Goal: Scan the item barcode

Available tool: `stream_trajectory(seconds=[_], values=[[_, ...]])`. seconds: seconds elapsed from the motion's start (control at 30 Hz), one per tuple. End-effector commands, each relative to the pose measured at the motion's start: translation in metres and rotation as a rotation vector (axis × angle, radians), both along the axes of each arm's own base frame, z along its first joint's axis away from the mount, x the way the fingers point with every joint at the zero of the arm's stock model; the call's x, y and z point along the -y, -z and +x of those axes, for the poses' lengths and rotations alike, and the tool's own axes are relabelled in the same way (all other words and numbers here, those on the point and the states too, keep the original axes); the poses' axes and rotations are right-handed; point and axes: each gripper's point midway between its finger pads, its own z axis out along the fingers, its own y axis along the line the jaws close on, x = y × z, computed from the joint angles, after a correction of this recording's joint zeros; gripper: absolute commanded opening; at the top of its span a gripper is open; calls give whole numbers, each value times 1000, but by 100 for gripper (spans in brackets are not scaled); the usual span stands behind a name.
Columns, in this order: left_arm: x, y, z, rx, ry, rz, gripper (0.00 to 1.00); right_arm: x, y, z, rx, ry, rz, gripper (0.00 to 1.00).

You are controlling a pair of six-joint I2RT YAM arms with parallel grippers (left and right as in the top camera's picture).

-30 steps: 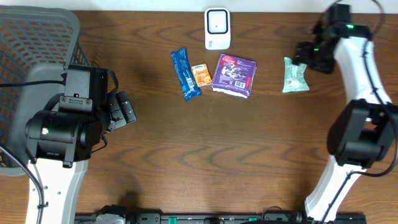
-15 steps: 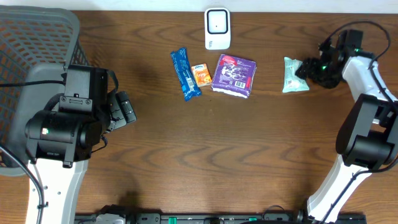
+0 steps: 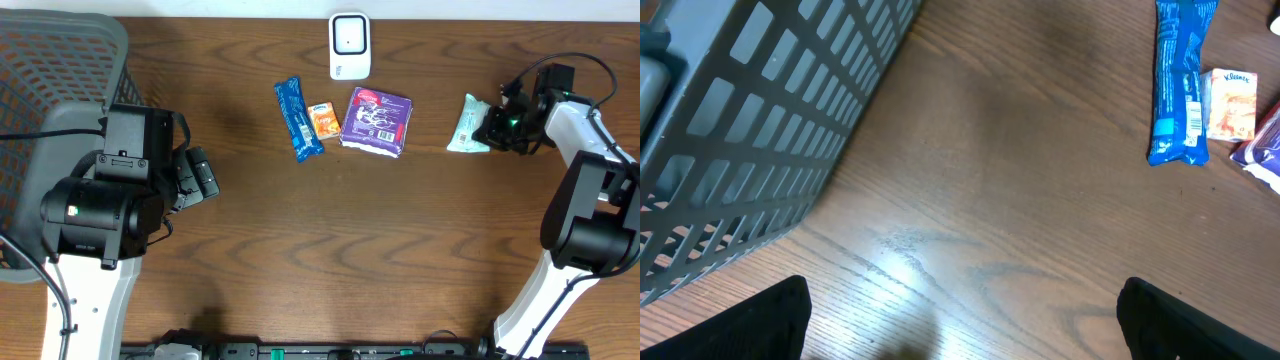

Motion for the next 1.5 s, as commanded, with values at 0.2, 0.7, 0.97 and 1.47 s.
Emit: stream_trajectory(seconds=[0.2,0.7,0.97,1.47], values=[[-3,-2,1,0,-5,12,98,-13,-36,-15,-17,-31,-196,1],[-3,-2,1,0,-5,13,98,-4,-89,-36,-20,90,-917,1],[-3,-2,1,0,-5,12,98,-8,-56,-28,-61,112,-606,28],[-3,-2,1,0,-5,12,98,-19,-27,-22,-1,-69,128,70]])
